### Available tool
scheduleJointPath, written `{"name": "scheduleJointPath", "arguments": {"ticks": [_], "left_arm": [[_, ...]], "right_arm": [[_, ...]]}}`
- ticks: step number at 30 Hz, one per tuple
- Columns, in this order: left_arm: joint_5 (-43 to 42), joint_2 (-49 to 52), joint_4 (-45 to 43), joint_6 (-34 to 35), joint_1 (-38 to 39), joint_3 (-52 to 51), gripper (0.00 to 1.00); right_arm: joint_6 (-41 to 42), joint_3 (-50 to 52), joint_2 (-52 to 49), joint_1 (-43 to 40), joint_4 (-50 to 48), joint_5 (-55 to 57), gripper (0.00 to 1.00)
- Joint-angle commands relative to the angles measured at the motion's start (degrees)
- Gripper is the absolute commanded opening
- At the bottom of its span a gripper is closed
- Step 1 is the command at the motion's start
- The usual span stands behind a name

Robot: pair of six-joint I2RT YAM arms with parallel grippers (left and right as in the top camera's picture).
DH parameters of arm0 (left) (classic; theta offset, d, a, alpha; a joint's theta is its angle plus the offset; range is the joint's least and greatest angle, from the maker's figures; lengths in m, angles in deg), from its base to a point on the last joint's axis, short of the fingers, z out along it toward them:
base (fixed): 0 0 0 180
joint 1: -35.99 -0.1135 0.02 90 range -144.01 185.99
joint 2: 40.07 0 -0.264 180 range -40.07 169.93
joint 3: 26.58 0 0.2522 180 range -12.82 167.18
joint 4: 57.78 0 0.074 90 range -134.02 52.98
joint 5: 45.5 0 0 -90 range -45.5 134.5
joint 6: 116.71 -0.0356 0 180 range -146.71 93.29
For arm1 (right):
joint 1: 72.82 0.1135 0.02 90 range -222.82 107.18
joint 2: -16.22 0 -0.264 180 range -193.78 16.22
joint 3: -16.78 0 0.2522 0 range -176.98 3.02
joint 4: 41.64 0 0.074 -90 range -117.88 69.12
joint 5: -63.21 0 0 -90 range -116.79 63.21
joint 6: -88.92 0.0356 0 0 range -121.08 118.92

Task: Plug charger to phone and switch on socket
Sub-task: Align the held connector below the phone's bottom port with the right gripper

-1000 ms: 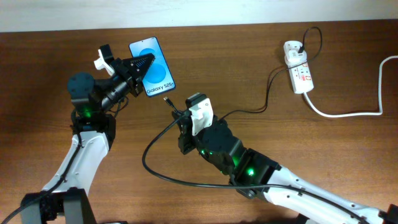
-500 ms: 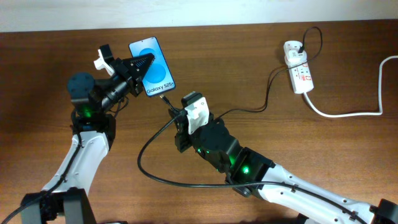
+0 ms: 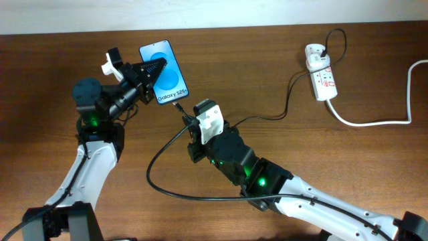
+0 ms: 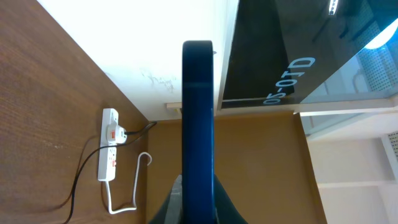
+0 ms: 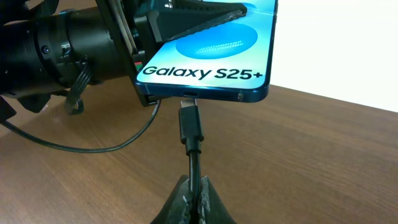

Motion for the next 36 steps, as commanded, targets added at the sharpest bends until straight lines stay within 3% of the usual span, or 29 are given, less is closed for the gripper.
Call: {"name": "scheduleJointPath", "arguments": {"ticks": [1, 36], "left_arm": [[-0.85, -1.53, -0.57, -0.94, 0.17, 0.92, 0.00], [1.05, -1.53, 1.99, -2.25, -0.57, 0.92, 0.00]], "right_arm": [[-1.07, -0.35, -0.33, 0.33, -0.39, 1.44, 0.04], [-2.32, -0.46, 3.50, 0.44, 2.29, -0.31, 0.04]]}}
